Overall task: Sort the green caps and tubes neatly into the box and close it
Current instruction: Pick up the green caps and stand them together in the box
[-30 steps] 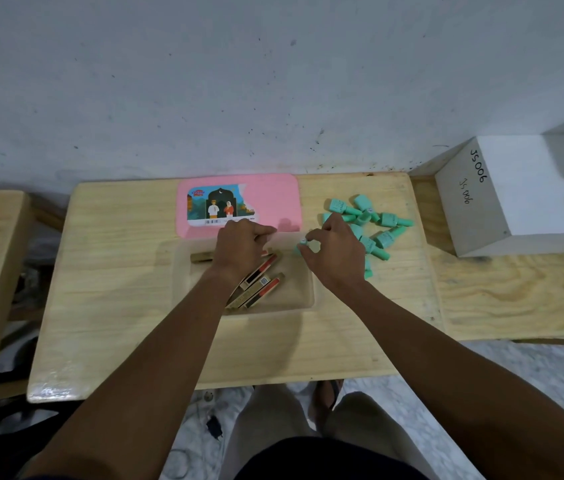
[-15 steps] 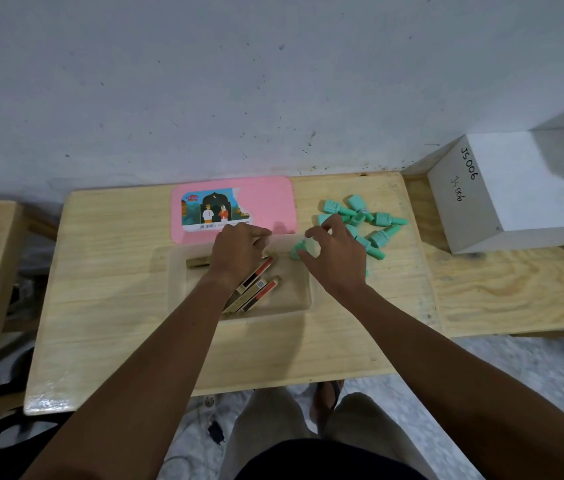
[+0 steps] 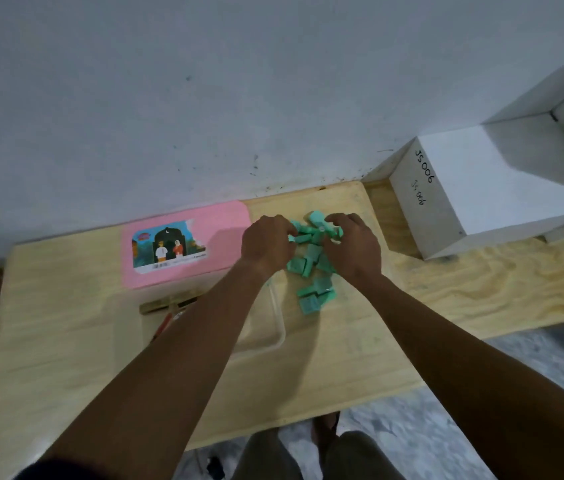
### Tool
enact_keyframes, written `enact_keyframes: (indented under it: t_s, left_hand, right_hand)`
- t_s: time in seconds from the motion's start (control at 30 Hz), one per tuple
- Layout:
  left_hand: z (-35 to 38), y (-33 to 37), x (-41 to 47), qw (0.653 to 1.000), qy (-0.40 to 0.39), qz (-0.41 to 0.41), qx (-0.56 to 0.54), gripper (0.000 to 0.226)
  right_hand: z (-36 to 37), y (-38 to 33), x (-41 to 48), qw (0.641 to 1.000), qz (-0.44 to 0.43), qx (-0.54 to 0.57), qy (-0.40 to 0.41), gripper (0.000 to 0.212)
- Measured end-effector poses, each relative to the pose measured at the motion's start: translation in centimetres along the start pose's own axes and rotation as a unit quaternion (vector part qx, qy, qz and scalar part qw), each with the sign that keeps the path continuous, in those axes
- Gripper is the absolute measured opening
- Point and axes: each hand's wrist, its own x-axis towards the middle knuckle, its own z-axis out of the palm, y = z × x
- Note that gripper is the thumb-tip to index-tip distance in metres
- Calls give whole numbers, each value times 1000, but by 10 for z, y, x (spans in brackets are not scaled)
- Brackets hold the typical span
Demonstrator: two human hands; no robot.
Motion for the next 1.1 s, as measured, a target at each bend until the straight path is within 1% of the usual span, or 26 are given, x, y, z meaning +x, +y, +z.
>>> enact_keyframes:
  t_s: [0.07,0.2,0.33,0.43,0.63,0.73,0.83,1.0,1.1]
  left_hand:
    - [11,8,14,999,-24,17,39,27]
    - [25,13,32,992,-36,45,109,23]
    - [35,13,39,991,-46,48,116,21]
    - [40,12,39,991,-47,52,115,22]
    - [38,9,38,995,-53,32,77,23]
    - [17,3,32,999,-32,-8,-19,30]
    - [-14,-22,7,995,-29,-40,-89,29]
    - [-36,-74,-53,995,-18,-59,-76,20]
    - [-33,-98,-70,996,-7,-68,-64,16]
  right_hand:
    - [2,7,9,999,-29,2,-30,33]
    - [6,18,18,998,-59,13,-35,27]
    - [7,23,19,997,-60,15,-47,26]
    - [5,25,15,997,-68,11,-38,25]
    - [-1,28,5,997,-68,46,-11,23]
    - [-4,23,1,995,-77,59,17,21]
    - [-10,8,-11,991,-77,100,35,18]
    - [-13,-29,-35,971,-97,216,36,16]
    - [-9,-54,-49,967,-129,217,7,13]
